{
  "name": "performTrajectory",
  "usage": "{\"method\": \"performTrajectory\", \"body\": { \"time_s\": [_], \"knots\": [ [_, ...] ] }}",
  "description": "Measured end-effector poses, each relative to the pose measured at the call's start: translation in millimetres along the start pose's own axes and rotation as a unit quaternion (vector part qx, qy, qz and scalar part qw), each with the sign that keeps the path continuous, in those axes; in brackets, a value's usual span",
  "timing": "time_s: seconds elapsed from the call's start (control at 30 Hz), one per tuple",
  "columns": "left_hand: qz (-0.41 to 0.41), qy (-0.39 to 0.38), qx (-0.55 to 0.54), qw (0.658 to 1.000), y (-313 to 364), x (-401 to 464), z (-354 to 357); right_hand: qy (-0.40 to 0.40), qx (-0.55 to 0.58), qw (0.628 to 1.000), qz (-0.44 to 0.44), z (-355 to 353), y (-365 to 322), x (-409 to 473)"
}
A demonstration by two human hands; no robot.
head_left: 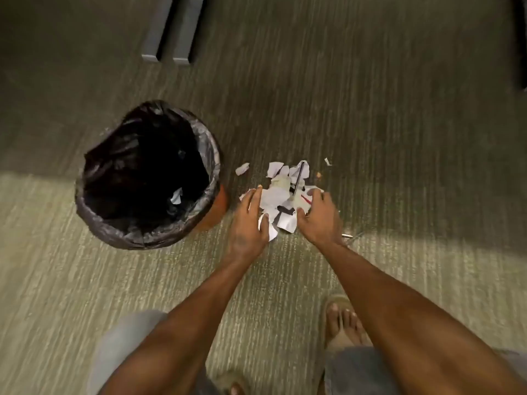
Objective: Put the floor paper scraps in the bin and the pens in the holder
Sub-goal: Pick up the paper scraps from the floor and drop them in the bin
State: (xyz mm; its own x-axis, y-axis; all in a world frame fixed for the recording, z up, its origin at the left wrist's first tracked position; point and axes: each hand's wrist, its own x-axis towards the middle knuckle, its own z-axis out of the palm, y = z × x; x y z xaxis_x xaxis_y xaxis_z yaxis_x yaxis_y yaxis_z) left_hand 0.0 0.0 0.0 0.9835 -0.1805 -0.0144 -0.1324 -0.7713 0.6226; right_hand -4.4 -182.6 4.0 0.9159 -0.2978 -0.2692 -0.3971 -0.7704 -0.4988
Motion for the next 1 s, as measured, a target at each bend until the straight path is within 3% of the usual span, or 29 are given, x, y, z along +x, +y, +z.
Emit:
{"method": "performTrajectory", "body": {
  "time_s": [0.17,0.47,0.63,0.8,0.9,1.0],
  "knots": [
    [-0.006,-0.016,0.019,1.0,-57,-3,44,-0.037,-0.089,0.994,-0.056,68,29,6],
    [-0.073,-0.195,0.117,0.971,-108,-19,87,-0.034,-0.083,0.994,-0.069,116,44,20],
    [-0.056,-0.175,0.123,0.975,-110,-23,98,0.048,0.061,0.997,-0.025,124,43,12],
    [-0.068,-0.125,0.115,0.983,-108,-24,106,0.157,0.21,0.962,0.072,127,39,-9],
    [-0.077,-0.095,0.06,0.991,-110,-26,106,0.163,0.273,0.941,0.115,128,41,-20],
    [-0.104,-0.076,-0.013,0.992,-105,-27,98,0.146,0.26,0.946,0.123,132,43,-28]
  ]
}}
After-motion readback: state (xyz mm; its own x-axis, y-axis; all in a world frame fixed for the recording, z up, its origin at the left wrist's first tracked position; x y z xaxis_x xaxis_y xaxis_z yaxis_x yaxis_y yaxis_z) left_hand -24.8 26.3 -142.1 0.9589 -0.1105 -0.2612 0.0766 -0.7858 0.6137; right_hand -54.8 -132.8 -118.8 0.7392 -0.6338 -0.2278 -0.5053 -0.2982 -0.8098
